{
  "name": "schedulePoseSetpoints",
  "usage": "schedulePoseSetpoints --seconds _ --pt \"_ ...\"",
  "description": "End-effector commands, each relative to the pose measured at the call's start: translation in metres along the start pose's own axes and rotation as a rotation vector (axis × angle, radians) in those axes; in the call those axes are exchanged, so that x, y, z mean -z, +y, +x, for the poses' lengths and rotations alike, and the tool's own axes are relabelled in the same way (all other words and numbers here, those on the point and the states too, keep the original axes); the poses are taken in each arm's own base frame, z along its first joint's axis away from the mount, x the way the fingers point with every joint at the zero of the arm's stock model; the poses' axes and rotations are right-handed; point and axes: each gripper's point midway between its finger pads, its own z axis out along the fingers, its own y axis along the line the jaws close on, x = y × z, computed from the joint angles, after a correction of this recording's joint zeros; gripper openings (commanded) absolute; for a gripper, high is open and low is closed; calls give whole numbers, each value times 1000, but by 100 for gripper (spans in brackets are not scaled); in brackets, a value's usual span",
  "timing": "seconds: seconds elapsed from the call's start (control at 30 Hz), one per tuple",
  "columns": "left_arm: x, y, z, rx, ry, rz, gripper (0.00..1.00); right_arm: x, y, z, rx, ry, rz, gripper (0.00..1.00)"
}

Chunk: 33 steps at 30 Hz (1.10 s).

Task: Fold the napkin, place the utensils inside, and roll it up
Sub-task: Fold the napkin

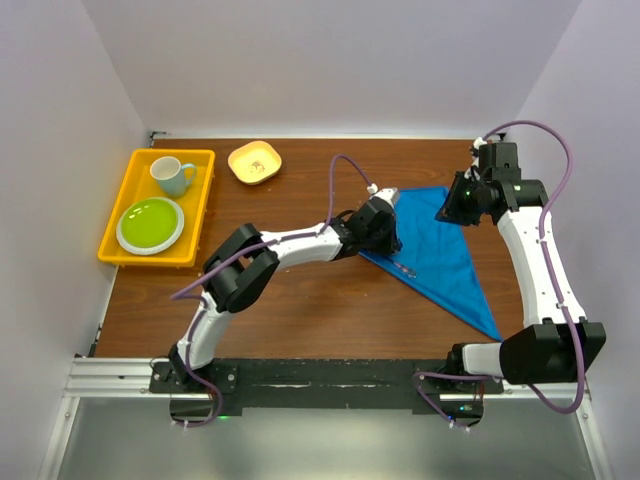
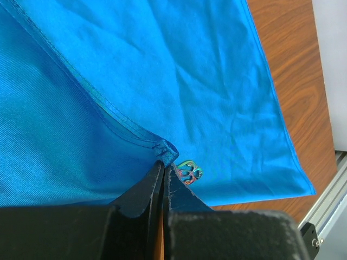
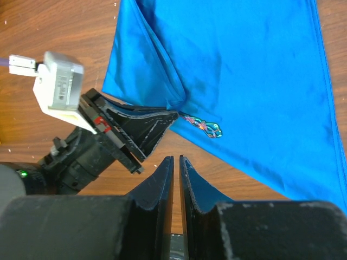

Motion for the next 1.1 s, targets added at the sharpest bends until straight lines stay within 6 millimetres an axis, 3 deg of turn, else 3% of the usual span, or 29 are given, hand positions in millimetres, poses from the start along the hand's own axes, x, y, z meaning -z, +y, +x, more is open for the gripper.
schedulePoseSetpoints --seconds 0.0,0.43,0.63,0.73,0.8,0.87,0.93,1.0,1.03,1.07 --pt "-3 -15 0 -12 -15 51 7 7 3 -3 10 -24 -26 13" --pt "-14 -8 15 -46 11 61 14 0 3 3 -1 -1 -37 13" --pt "0 -26 6 -86 0 140 43 -15 -5 11 -23 46 0 14" --pt "25 -44 -14 -83 -22 208 55 -32 -7 16 -46 100 12 17" --pt "57 -55 -35 -68 -60 279 57 -48 -7 21 -44 168 8 21" --pt "89 -57 -52 -54 -100 316 58 -59 -3 27 -37 216 -20 31" --pt "114 -34 -70 -10 -132 305 57 -77 1 34 -32 263 -41 38" --pt "127 -5 -88 65 -144 321 50 -90 11 39 -37 303 -83 38" --pt "128 9 -88 88 -143 327 39 -102 15 48 -51 344 -89 39" --pt "127 19 -92 110 -137 333 35 -109 19 51 -58 360 -103 38"
